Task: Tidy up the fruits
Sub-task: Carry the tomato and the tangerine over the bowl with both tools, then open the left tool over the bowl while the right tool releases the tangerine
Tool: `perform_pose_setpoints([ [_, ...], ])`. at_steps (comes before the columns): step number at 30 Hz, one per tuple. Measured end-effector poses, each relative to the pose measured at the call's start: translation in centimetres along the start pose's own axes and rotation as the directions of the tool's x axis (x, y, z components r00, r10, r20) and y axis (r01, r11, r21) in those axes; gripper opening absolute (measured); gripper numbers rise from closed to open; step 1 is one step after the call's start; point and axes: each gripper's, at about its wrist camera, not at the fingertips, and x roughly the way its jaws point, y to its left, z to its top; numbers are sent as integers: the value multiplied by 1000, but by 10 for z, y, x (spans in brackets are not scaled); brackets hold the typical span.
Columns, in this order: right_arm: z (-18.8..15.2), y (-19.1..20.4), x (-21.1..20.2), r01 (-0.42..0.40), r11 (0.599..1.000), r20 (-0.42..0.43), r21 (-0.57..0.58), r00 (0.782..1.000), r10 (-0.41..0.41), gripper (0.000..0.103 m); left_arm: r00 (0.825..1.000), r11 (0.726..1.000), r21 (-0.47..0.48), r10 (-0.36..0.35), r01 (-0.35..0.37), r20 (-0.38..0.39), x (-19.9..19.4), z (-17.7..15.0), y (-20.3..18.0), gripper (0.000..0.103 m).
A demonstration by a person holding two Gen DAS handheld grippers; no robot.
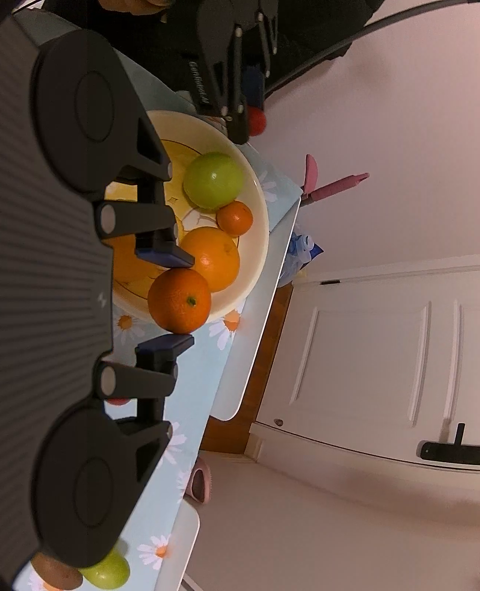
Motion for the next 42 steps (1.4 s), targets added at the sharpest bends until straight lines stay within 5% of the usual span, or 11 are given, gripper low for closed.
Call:
perform_pose_setpoints([
  [9, 6, -3, 11, 10, 1000, -9, 14, 1000, -10, 54, 1000, 999, 29, -24, 25, -8, 26, 17, -7, 38],
  [11, 7, -4, 11, 11, 1000, -11, 15, 1000, -11, 54, 1000, 999, 42, -21, 21, -7, 27, 18, -10, 53],
  [13, 7, -4, 12, 10, 1000, -12, 16, 1000, -10, 53, 1000, 999, 43, -22, 22, 8, 24, 18, -10, 91],
  [14, 7, -5, 12, 10, 1000, -12, 17, 1000, -10, 53, 1000, 999, 44, -19, 18, 23, 20, 18, -10, 94],
  [38, 11, 4, 26, -49, 997, -54, -56, 997, 46, 55, 999, 1000, -3, -13, 13, -46, -30, -31, -8, 97],
  [41, 10, 6, 19, -62, 997, -24, -52, 998, 61, 98, 998, 1000, -11, -10, 9, -54, -32, -36, -8, 97],
  [42, 9, 6, 14, -47, 998, -4, -51, 999, 47, 103, 998, 1000, -14, -12, 11, -55, -33, -38, -7, 97],
])
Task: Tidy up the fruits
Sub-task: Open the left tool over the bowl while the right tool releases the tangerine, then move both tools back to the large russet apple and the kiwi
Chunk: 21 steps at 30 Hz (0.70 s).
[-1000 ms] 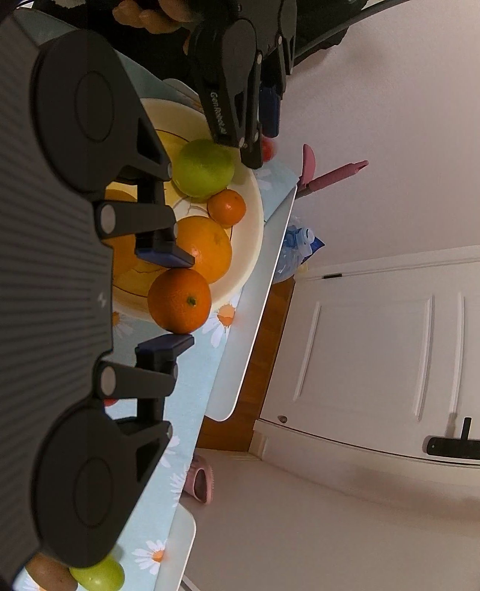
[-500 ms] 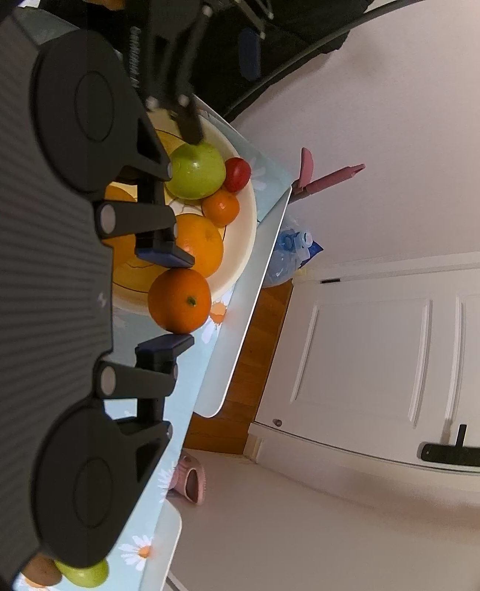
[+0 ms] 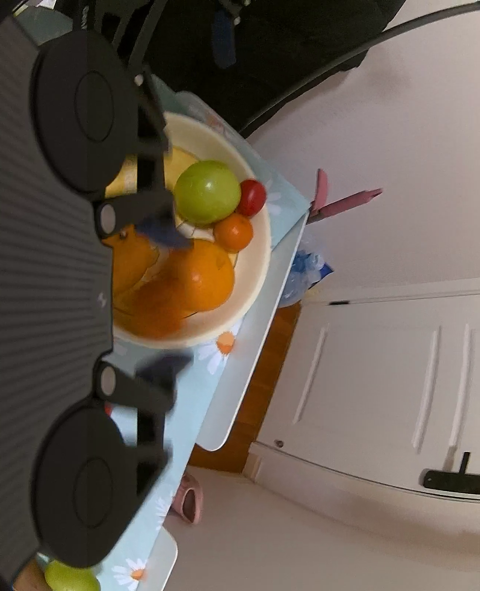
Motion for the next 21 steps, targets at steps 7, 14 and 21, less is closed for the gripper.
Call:
perform_pose_setpoints([
  [7, -4, 4, -26, 45, 999, 32, 4, 998, -45, 103, 1000, 1000, -20, -6, 6, 12, -12, -3, -1, 97],
  [14, -10, 3, -58, 59, 997, 66, 42, 996, -62, 103, 999, 1000, -9, -9, 10, 46, -32, -1, -6, 97],
  [21, -22, -10, -94, 61, 996, 99, 64, 993, -67, 103, 997, 1000, -7, 18, -17, 80, -61, 0, -19, 97],
])
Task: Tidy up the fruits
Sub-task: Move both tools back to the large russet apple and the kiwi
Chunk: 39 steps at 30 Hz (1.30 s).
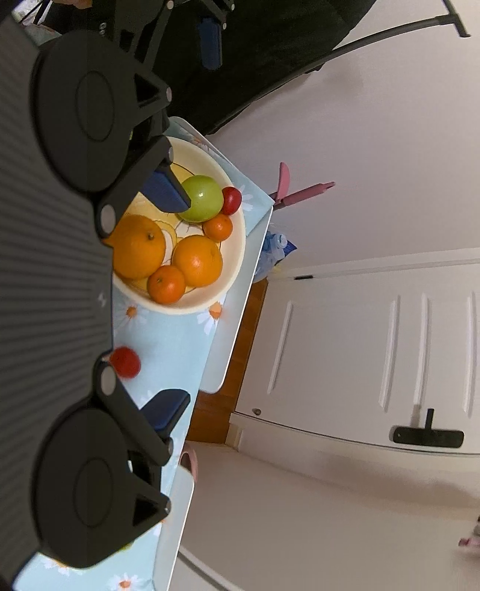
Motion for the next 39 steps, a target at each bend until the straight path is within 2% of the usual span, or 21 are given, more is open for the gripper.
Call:
perform_pose_setpoints([
  [7, -14, -37, -42, 9, 1000, 32, 2, 999, -9, 103, 999, 999, -22, 32, -32, 20, -31, 4, -32, 97],
  [15, -36, -98, -91, 17, 1000, 51, -24, 999, -16, 103, 996, 997, -55, 66, -62, 62, -67, 9, -95, 97],
  [19, -49, -130, -103, 22, 999, 45, -33, 999, -20, 103, 994, 995, -67, 78, -73, 76, -72, 10, -129, 97],
  [29, -86, -194, -94, 11, 997, 1, -76, 1000, -11, 103, 998, 998, -50, 43, -40, 54, -53, 8, -205, 97],
  [39, -115, -230, -54, 8, 997, -38, -81, 999, -12, 103, 999, 999, 14, -44, 44, 15, 3, 5, -253, 97],
])
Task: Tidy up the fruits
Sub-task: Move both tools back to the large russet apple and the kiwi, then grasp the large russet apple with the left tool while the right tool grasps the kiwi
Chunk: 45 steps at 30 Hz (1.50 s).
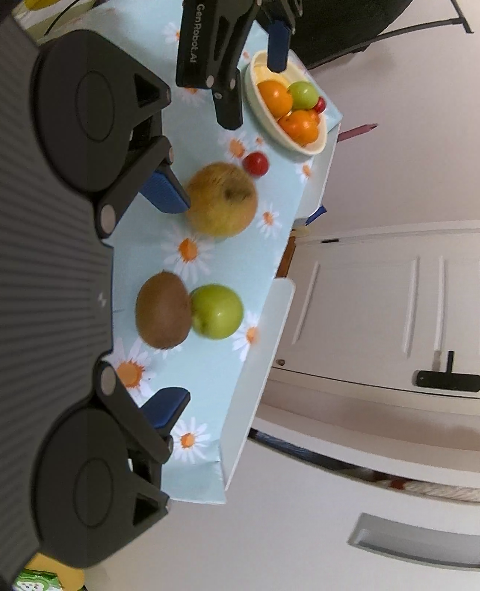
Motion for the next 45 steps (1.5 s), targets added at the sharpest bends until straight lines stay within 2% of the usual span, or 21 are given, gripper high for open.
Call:
perform_pose_setpoints([
  [7, -18, -12, 31, -9, 1000, -10, 2, 1000, 9, 103, 999, 999, 38, -37, 38, -26, 46, -4, -24, 97],
  [14, -29, -16, 47, -18, 1000, -11, 16, 1000, 18, 103, 997, 995, 65, -67, 70, -38, 70, -7, -44, 95],
  [17, -31, -17, 52, -29, 999, -22, 20, 999, 30, 103, 996, 995, 59, -74, 76, -40, 76, -6, -48, 91],
  [18, -31, -17, 53, -30, 999, -24, 21, 999, 31, 103, 997, 995, 59, -73, 75, -39, 77, -5, -49, 89],
  [19, -32, -18, 54, -32, 999, -25, 21, 999, 33, 103, 997, 995, 60, -72, 74, -38, 78, -4, -49, 80],
  [35, -28, -19, 64, -53, 997, -26, 47, 998, 54, 94, 998, 996, 78, -39, 43, -53, 69, -13, -43, 79],
  [42, -27, -17, 69, -58, 997, -25, 57, 998, 60, 88, 998, 997, 74, -26, 31, -62, 62, -20, -39, 79],
  [45, -26, -16, 69, -54, 997, -22, 55, 998, 55, 82, 998, 997, 72, -23, 28, -62, 59, -22, -38, 79],
])
